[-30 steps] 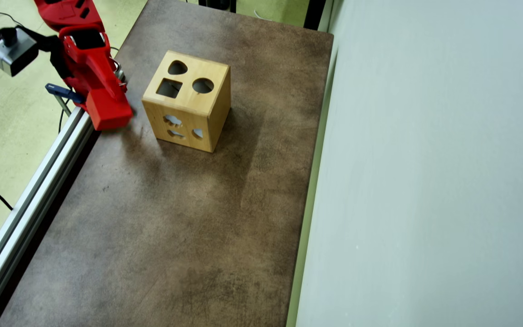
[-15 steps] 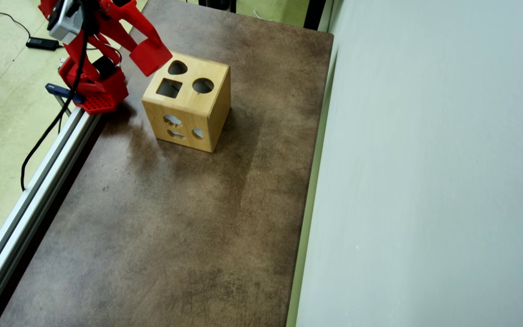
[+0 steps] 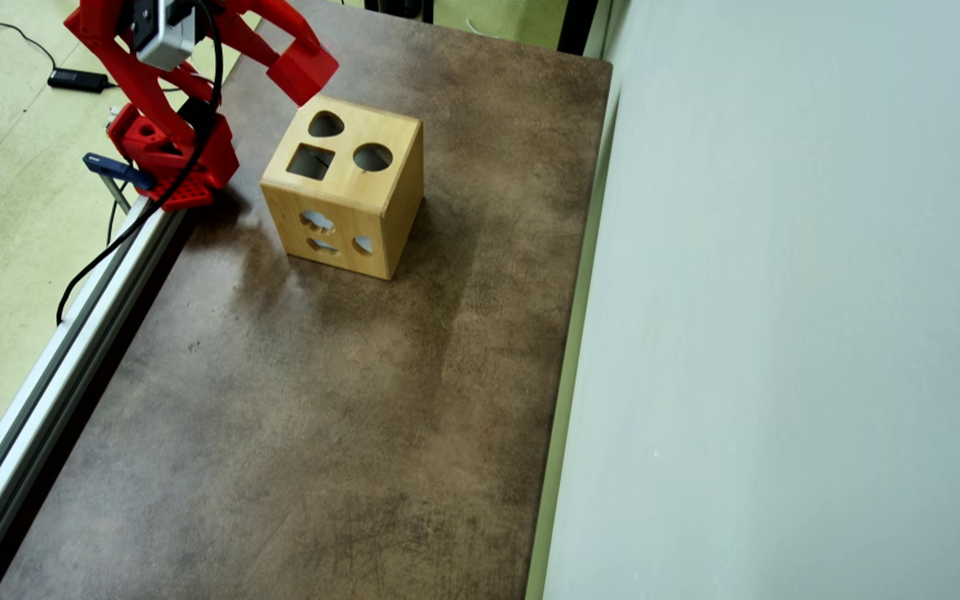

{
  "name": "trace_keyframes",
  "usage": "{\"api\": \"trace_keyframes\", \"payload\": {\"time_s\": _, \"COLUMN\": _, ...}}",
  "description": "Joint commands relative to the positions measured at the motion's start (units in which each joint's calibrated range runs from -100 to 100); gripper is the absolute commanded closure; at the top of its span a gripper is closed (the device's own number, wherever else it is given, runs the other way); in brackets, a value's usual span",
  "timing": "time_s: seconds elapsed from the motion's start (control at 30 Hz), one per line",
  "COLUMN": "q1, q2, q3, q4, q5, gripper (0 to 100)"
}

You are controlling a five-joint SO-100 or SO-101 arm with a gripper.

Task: Pick and place the red cube on the square hole

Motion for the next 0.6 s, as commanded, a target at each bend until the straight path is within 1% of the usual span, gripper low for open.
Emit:
{"api": "trace_keyframes", "payload": {"time_s": 0.0, "q1": -2.75, "q2": -0.62, "q3": 4.98, "q4": 0.81, "q5": -1.56, "gripper": 98}}
{"api": "trace_keyframes", "payload": {"time_s": 0.57, "q1": -3.12, "q2": -1.05, "q3": 25.02, "q4": 0.81, "q5": -1.90, "gripper": 98}}
